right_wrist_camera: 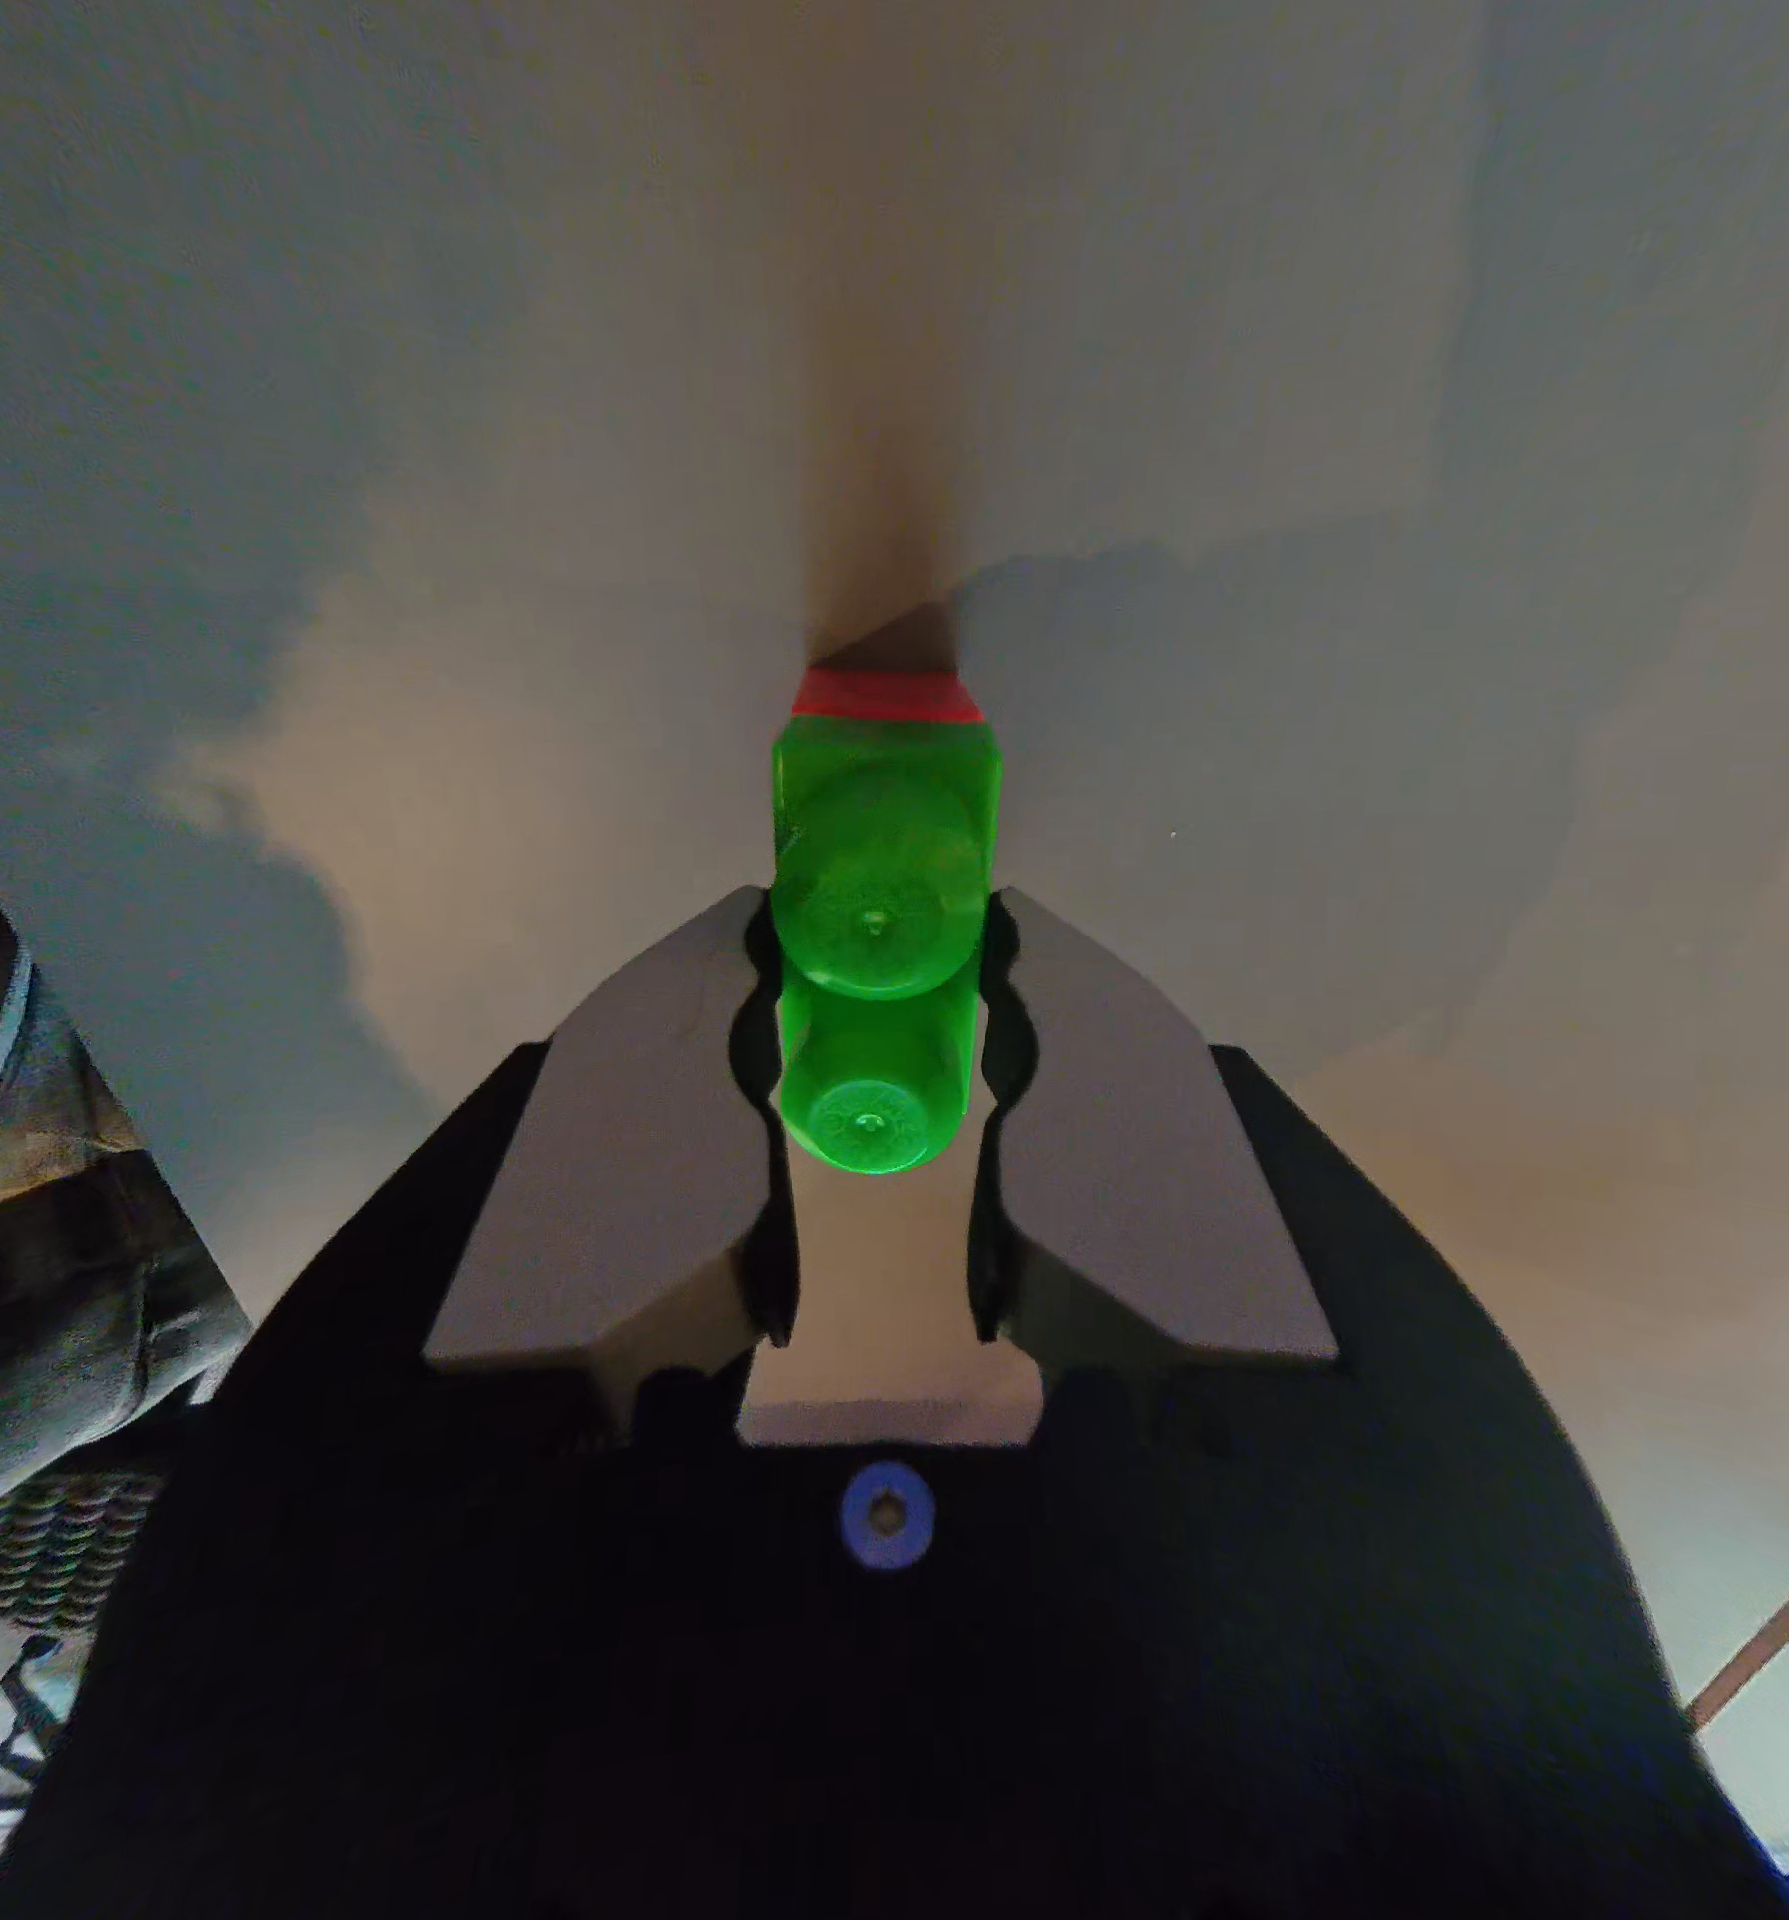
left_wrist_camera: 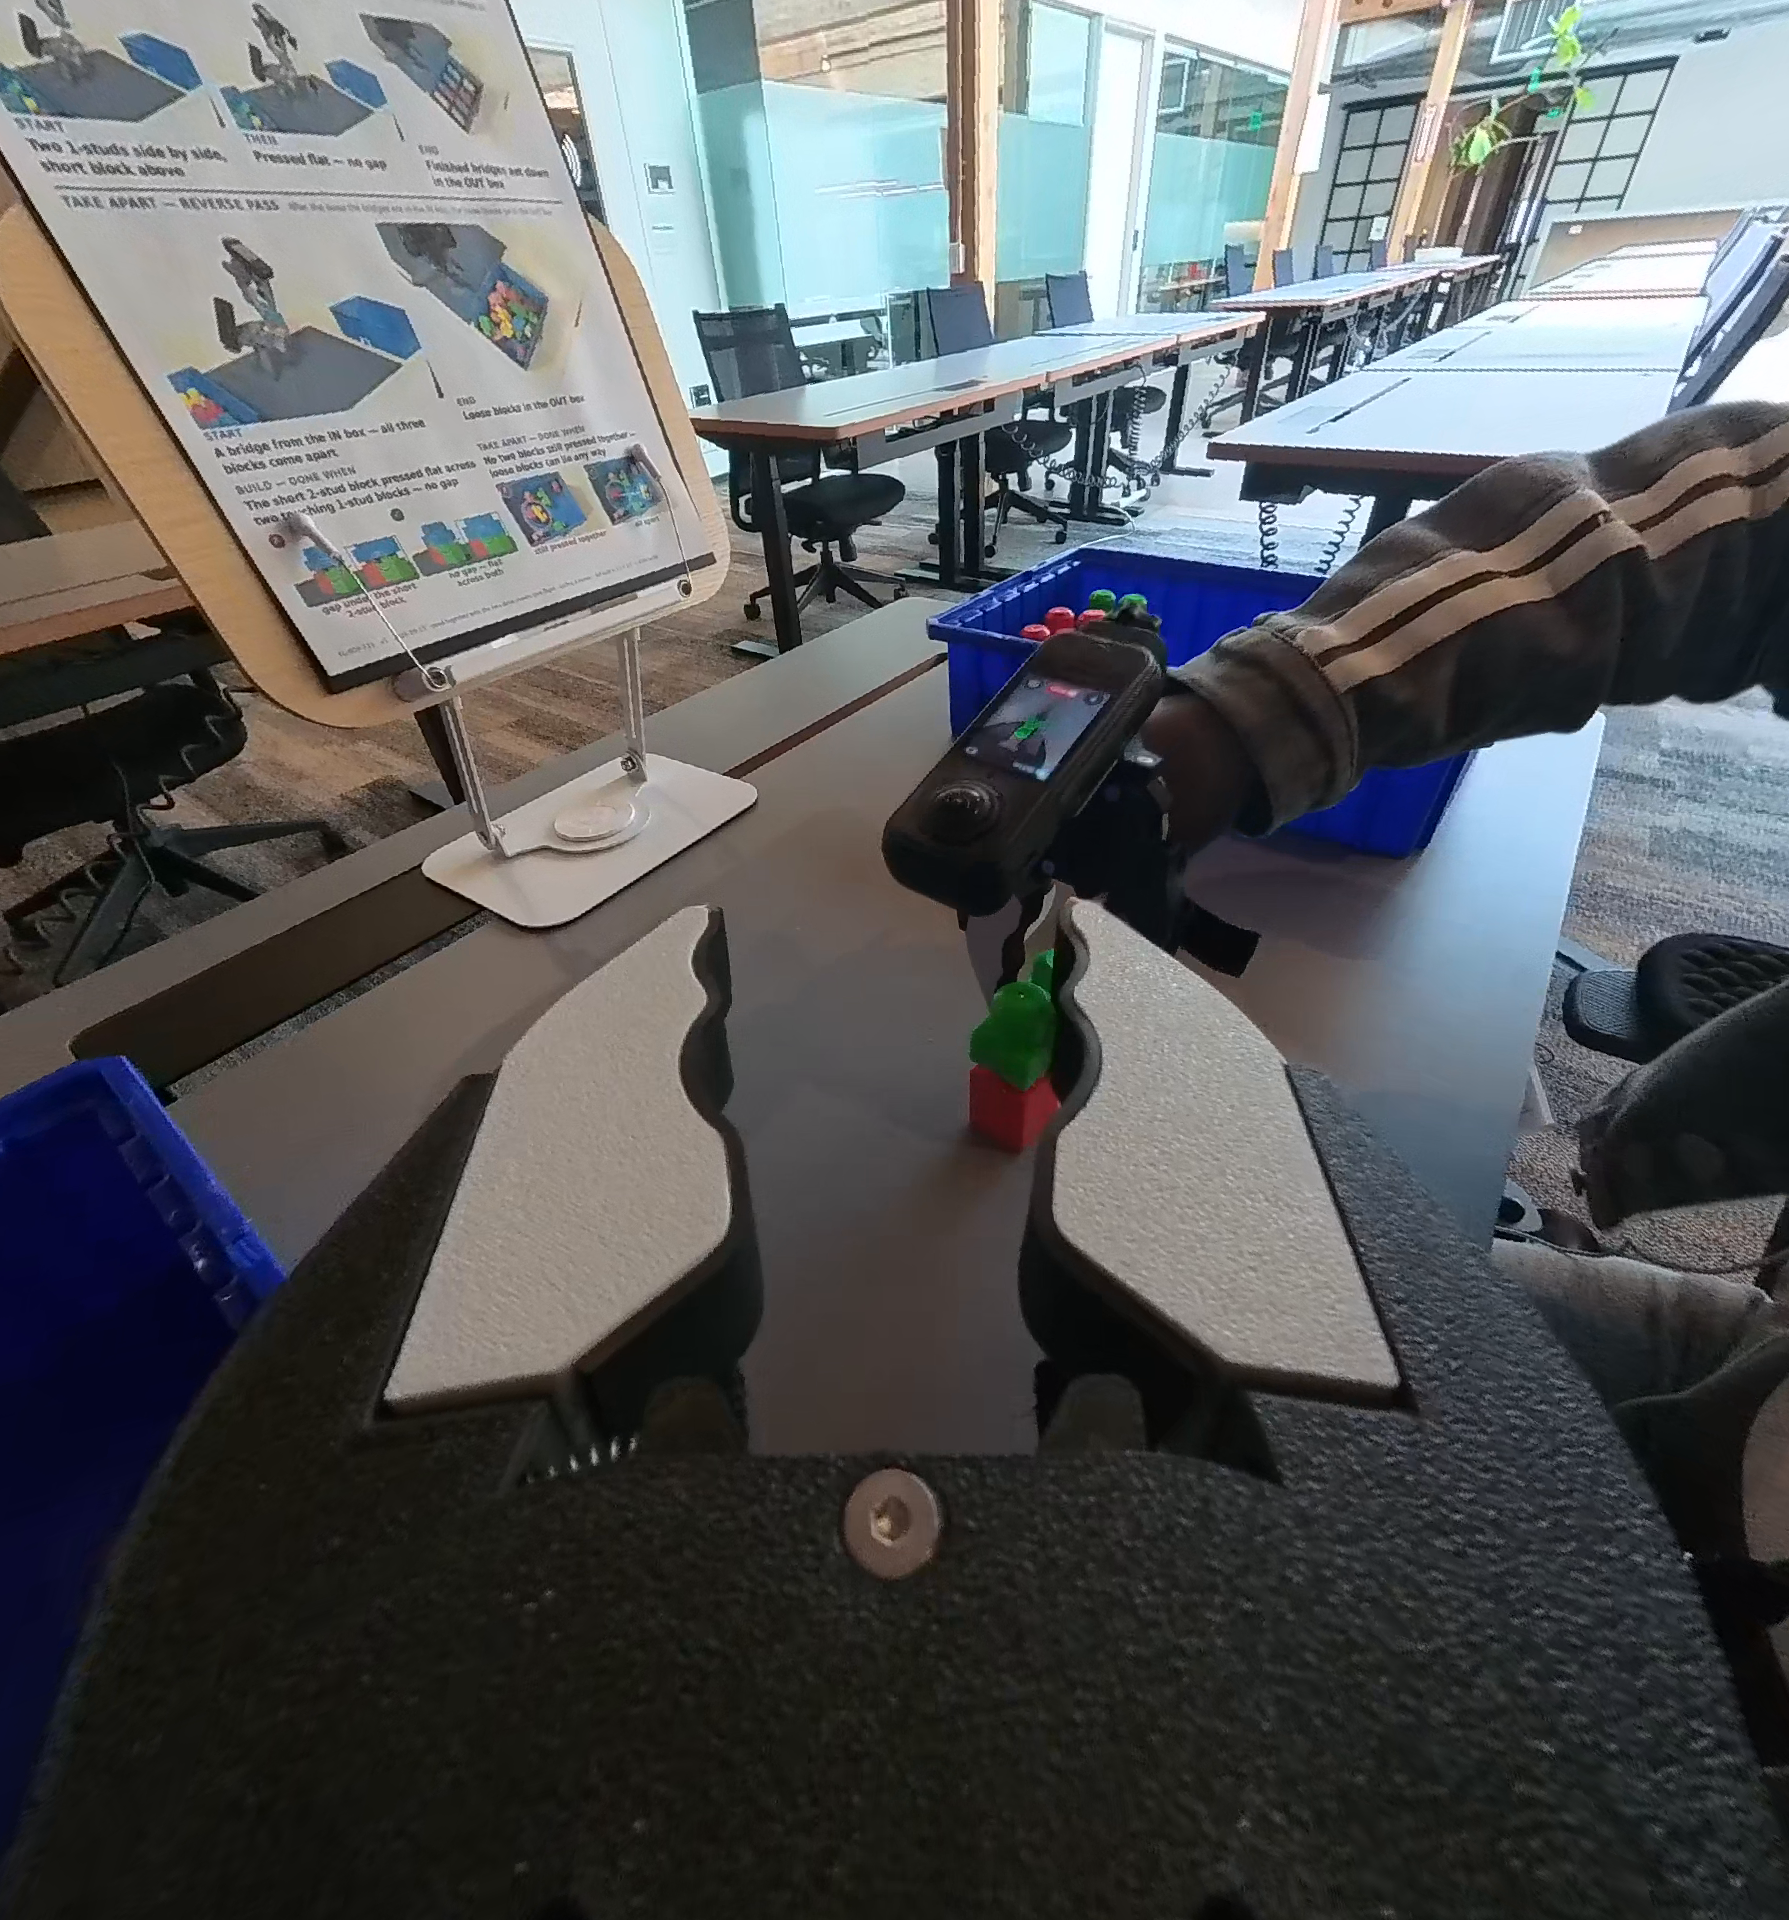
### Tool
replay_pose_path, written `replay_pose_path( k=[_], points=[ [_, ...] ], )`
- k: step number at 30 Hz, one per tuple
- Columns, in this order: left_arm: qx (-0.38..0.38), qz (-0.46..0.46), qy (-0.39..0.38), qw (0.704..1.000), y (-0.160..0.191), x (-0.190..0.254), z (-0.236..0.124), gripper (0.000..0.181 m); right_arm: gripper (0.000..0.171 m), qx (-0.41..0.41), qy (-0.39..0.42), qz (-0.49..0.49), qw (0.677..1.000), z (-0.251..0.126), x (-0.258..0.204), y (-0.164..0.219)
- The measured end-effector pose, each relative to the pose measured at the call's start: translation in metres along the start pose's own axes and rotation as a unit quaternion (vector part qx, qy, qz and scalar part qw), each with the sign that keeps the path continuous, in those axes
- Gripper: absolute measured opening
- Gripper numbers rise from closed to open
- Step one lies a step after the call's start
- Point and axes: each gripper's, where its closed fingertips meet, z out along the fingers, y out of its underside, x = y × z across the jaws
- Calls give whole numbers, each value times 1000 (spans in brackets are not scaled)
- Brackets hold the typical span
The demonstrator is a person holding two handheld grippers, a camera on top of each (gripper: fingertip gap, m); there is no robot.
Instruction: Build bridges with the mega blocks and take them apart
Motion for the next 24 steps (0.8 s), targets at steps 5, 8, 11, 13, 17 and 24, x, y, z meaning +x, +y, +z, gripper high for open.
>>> replay_pose_path(
  k=[5, 8, 11, 13, 17, 24],
  points=[
    [-4, 0, 5, 1000, 2, 1, 3, 59, 35, -43, -2, -5, 999, 2, 0, 2],
    [-6, -1, 7, 1000, 4, 1, 5, 60, 35, -72, -7, -9, 997, 3, 0, 3],
    [-8, -2, 10, 1000, 5, 1, 5, 60, 35, -89, -8, -10, 996, 4, 0, 4],
    [-8, -3, 9, 1000, 6, 1, 5, 60, 35, -92, -13, -8, 996, 5, 0, 4],
    [-3, -8, 12, 1000, 5, 0, 4, 60, 36, -102, -6, -4, 995, 6, 0, 5],
    [-3, -9, 18, 1000, 6, 2, 5, 61, 36, -114, 5, -5, 993, 10, 1, 6]
  ],
)
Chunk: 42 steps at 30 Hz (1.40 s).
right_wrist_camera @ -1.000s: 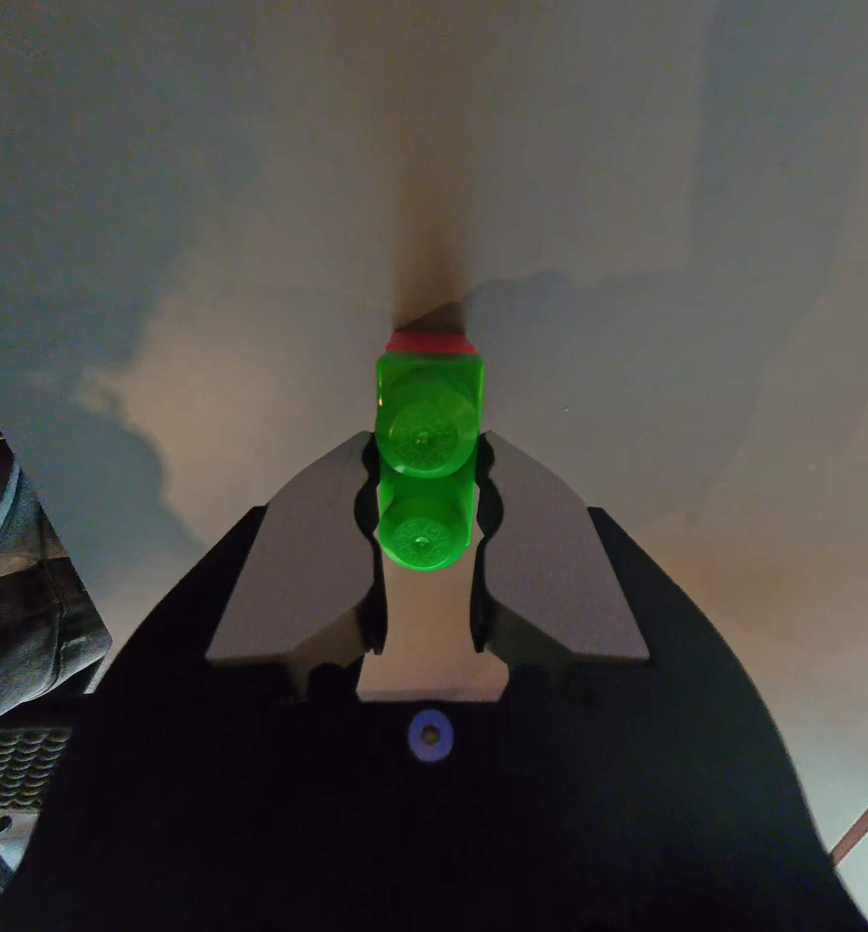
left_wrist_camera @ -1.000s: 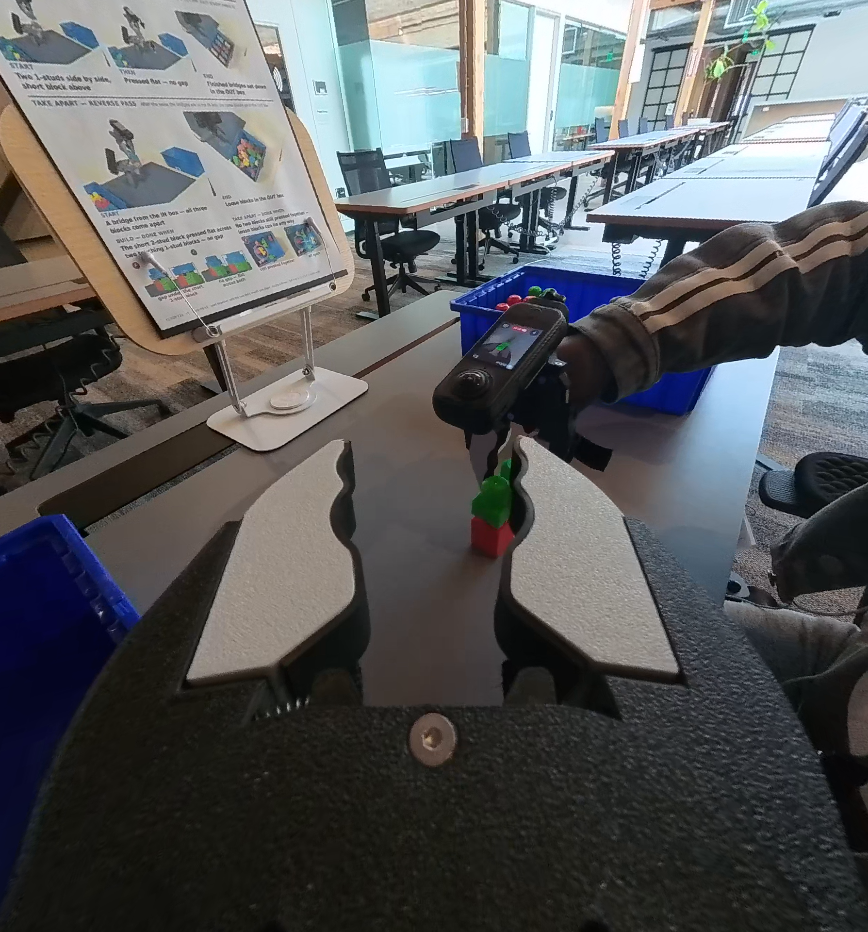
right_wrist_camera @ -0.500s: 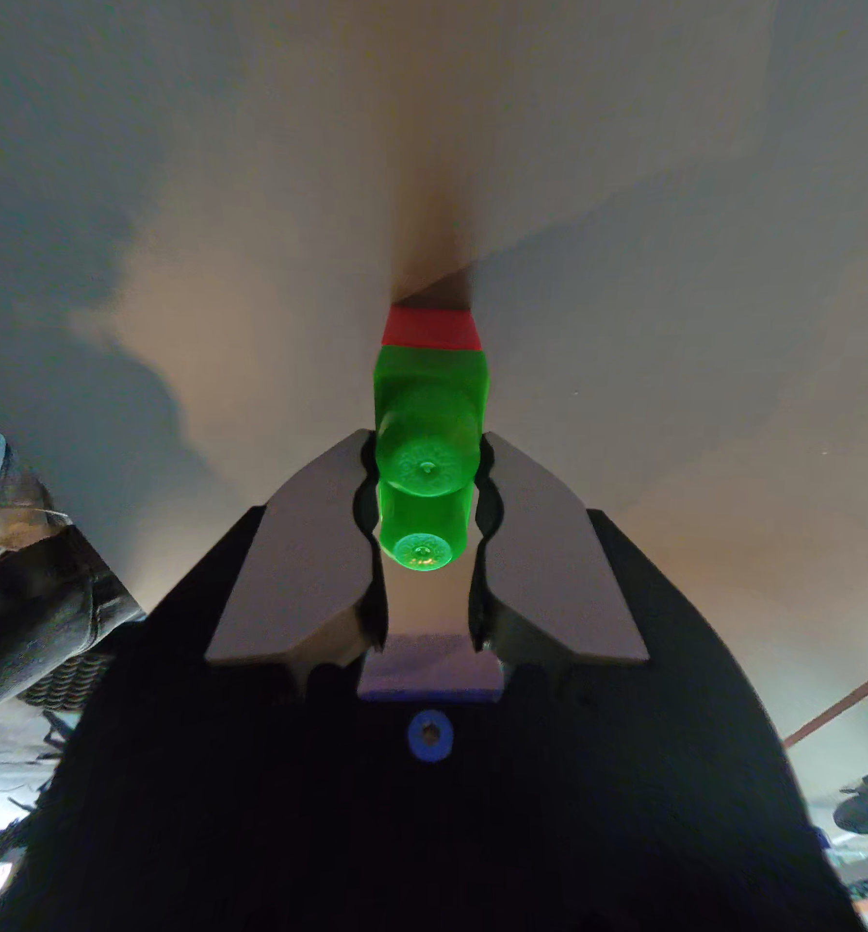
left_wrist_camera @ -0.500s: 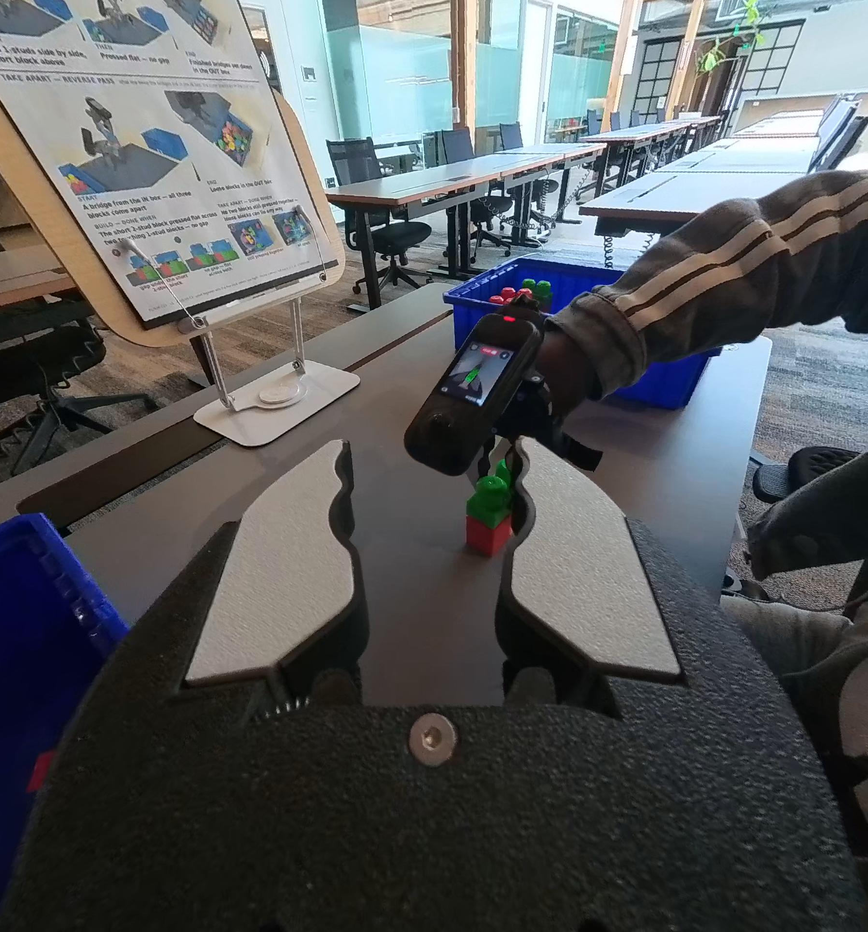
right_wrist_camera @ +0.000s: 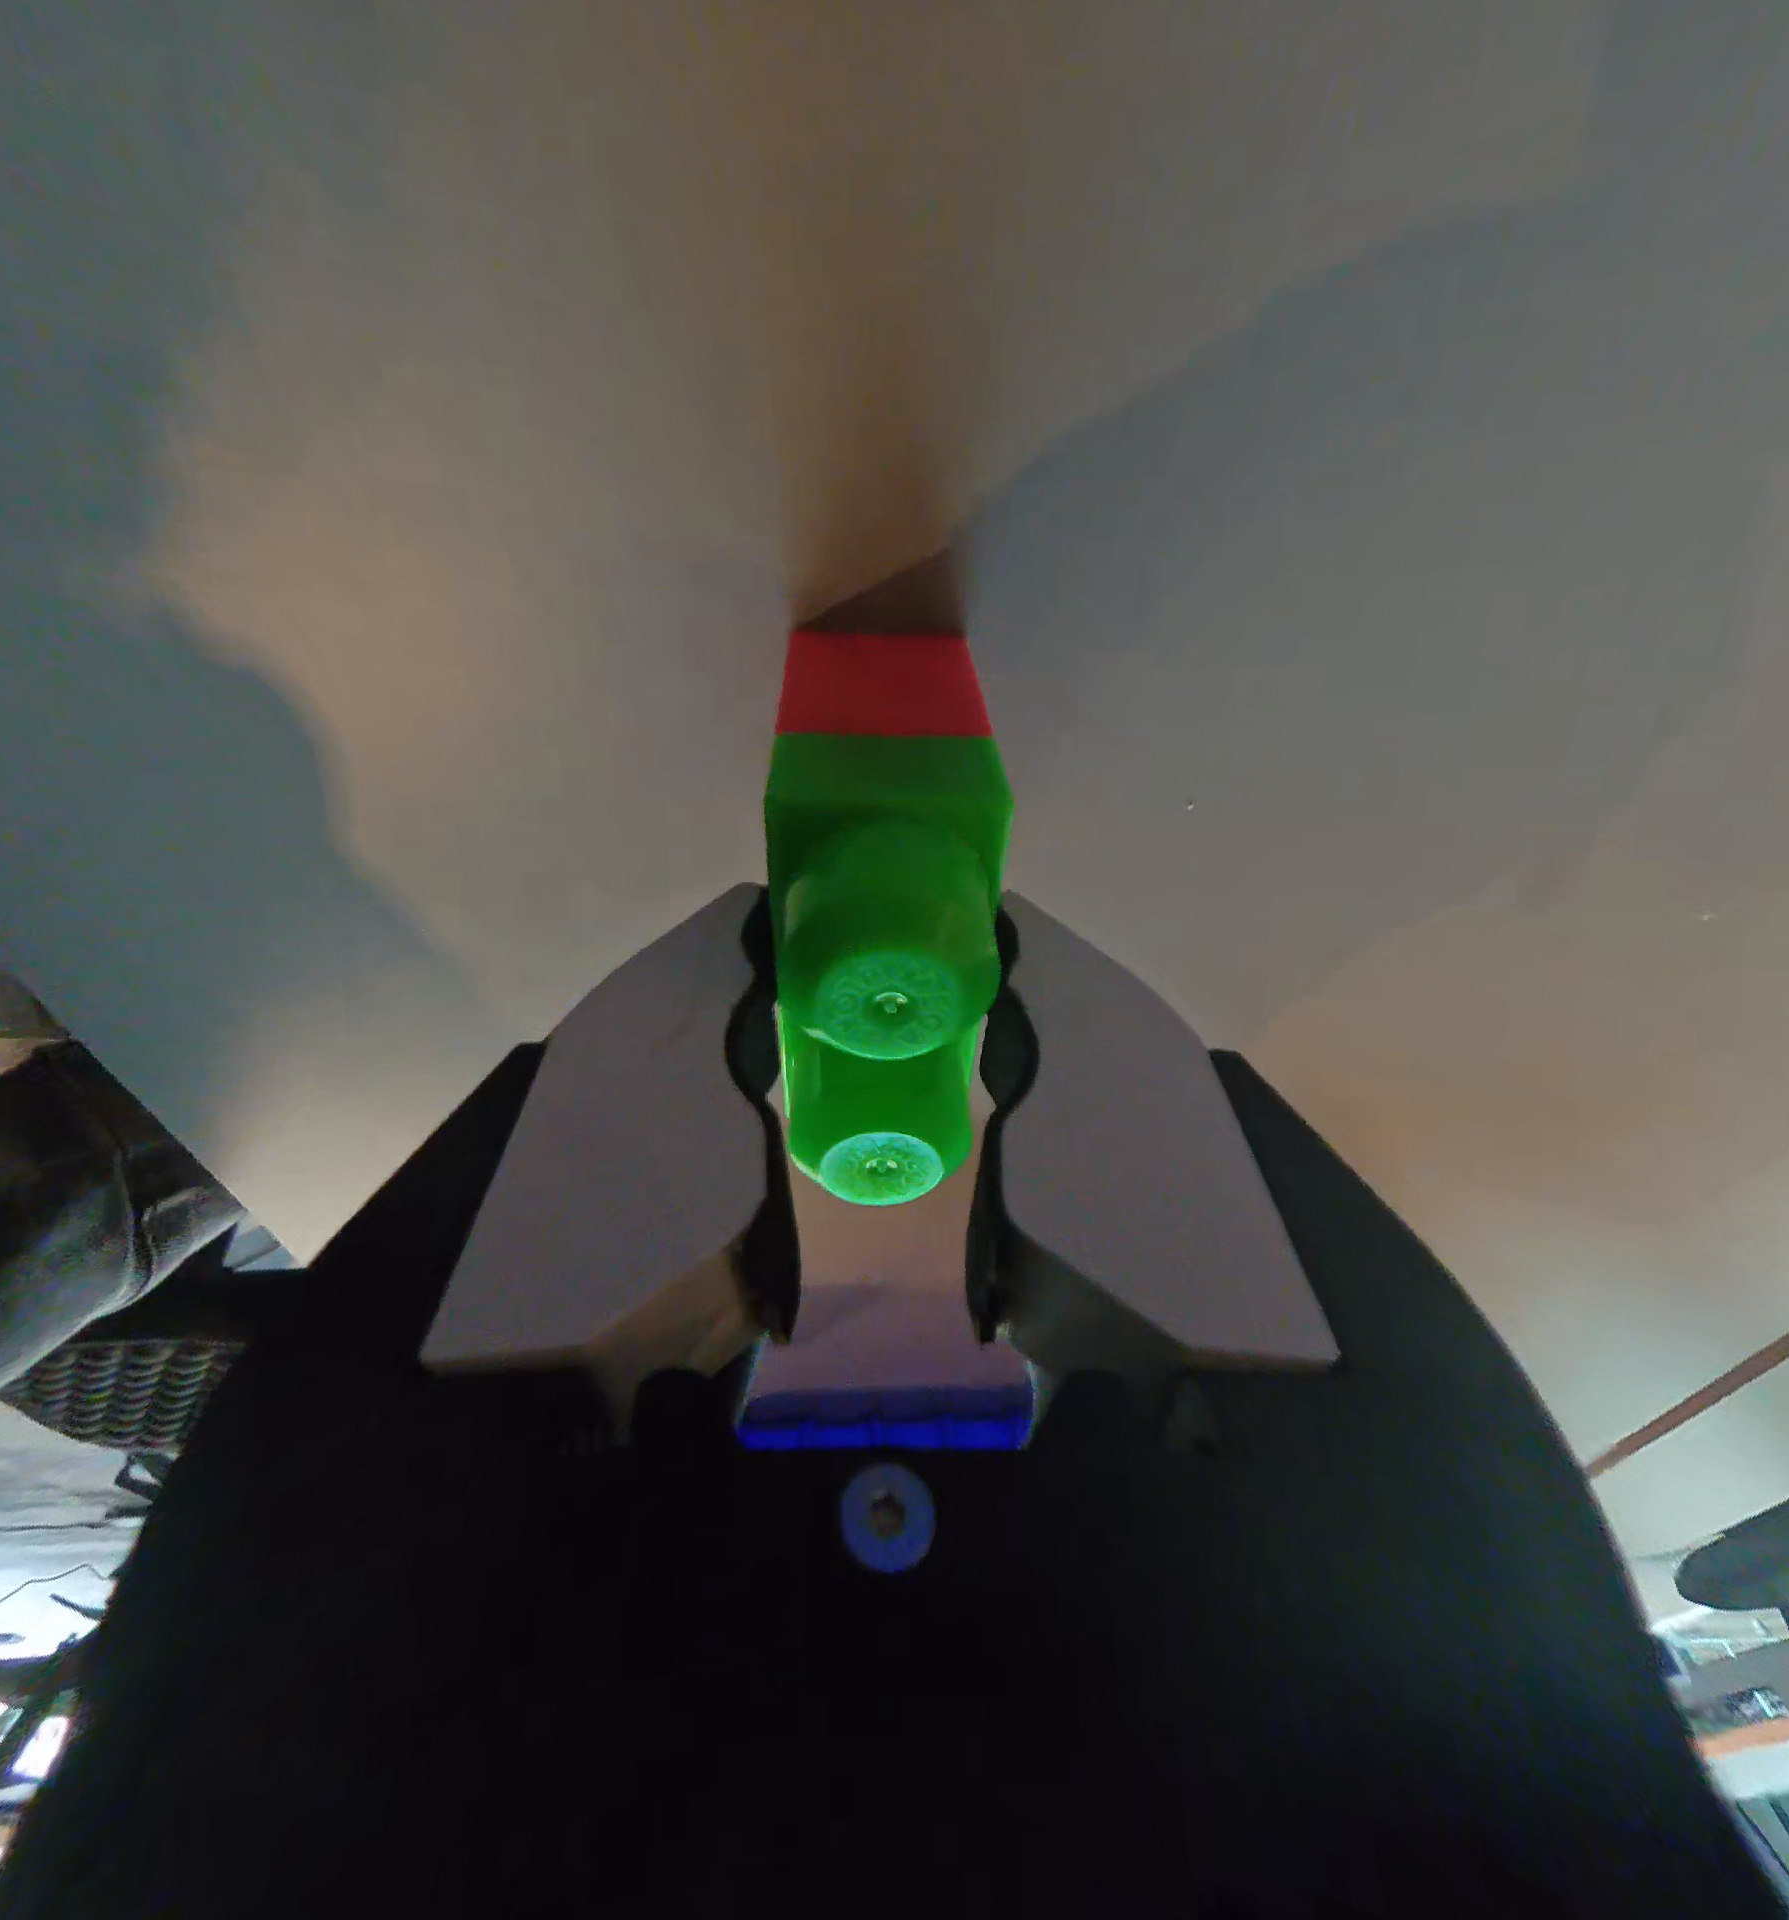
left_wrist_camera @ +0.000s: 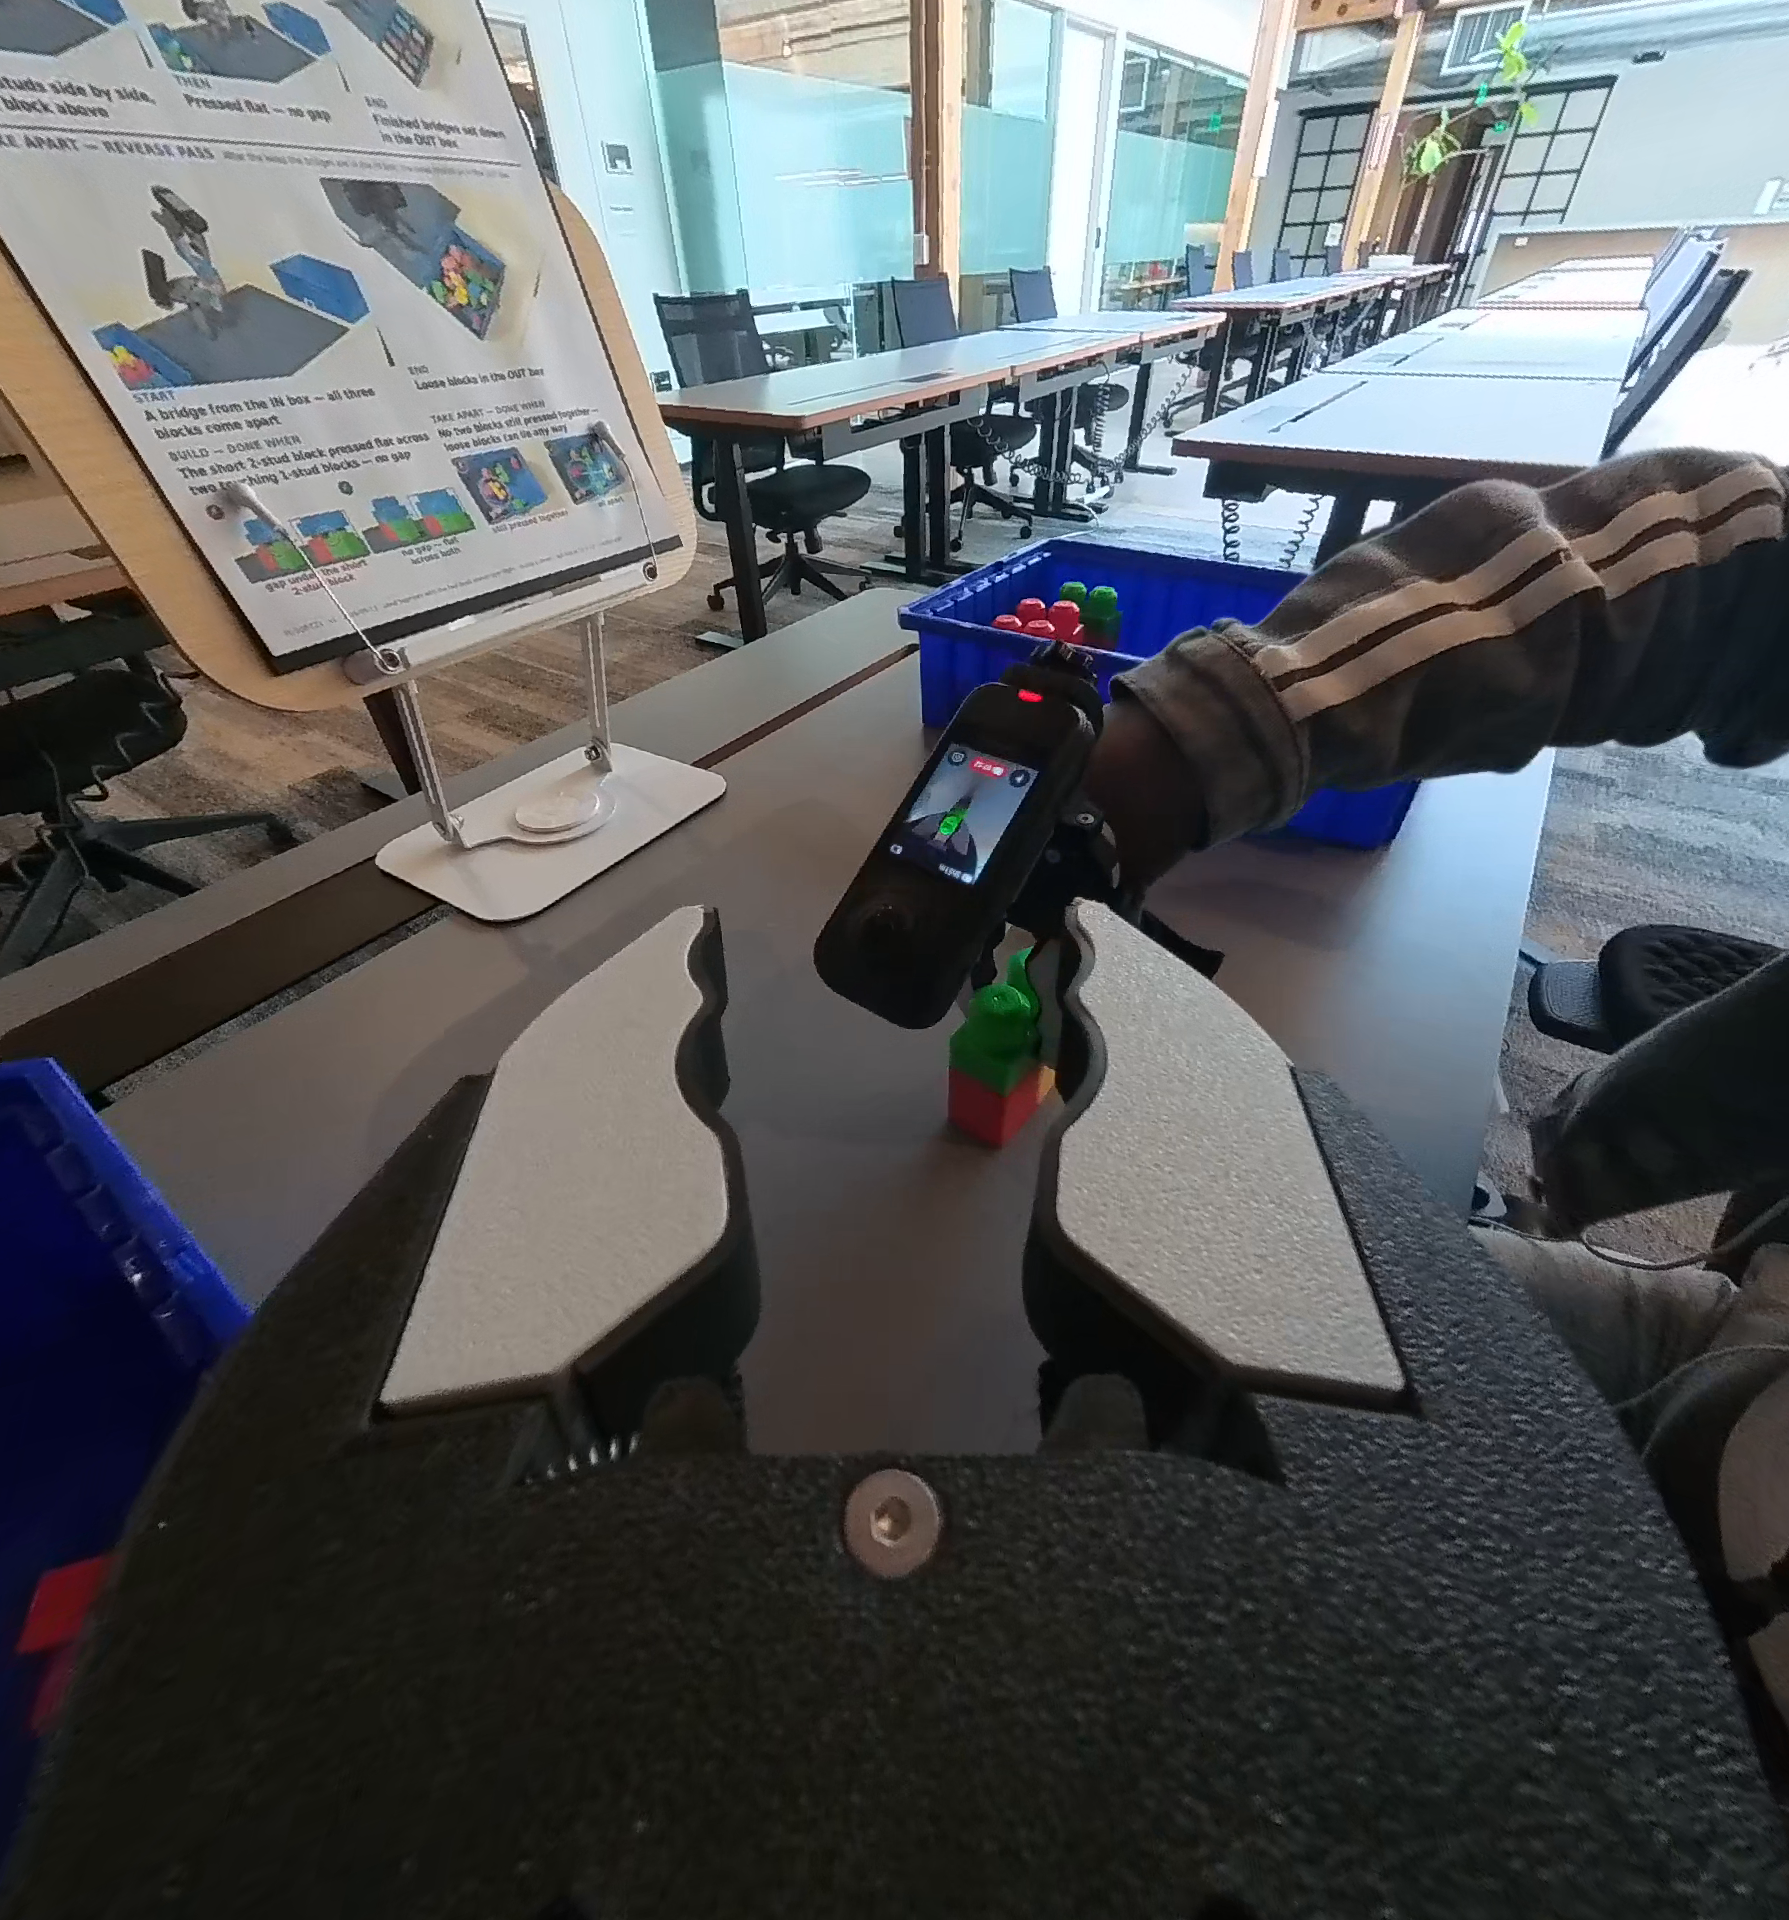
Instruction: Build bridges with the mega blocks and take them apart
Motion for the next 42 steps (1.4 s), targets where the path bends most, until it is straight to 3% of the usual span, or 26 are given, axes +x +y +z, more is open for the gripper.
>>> replay_pose_path(
  k=[15, 19, 24, 30, 36, 42],
  points=[
    [-4, 8, 15, 1000, -2, 12, 5, 61, 36, 42, -29, 10, 999, 2, -3, 2],
    [-5, 19, 10, 1000, -4, 14, 2, 61, 36, 84, -38, 65, 994, -30, 6, 23],
    [0, 14, 11, 1000, -5, 12, 0, 61, 36, 111, -30, 173, 978, -98, 37, 96],
    [6, 10, 15, 1000, -7, 11, -4, 60, 36, 78, 23, 370, 925, -147, 87, 239],
    [13, 9, 10, 1000, -8, 7, -10, 60, 36, 38, 8, 532, 846, -109, 102, 343],
    [21, 13, -5, 1000, -13, 3, -18, 59, 36, 28, -25, 619, 784, -36, 113, 381]
  ],
)
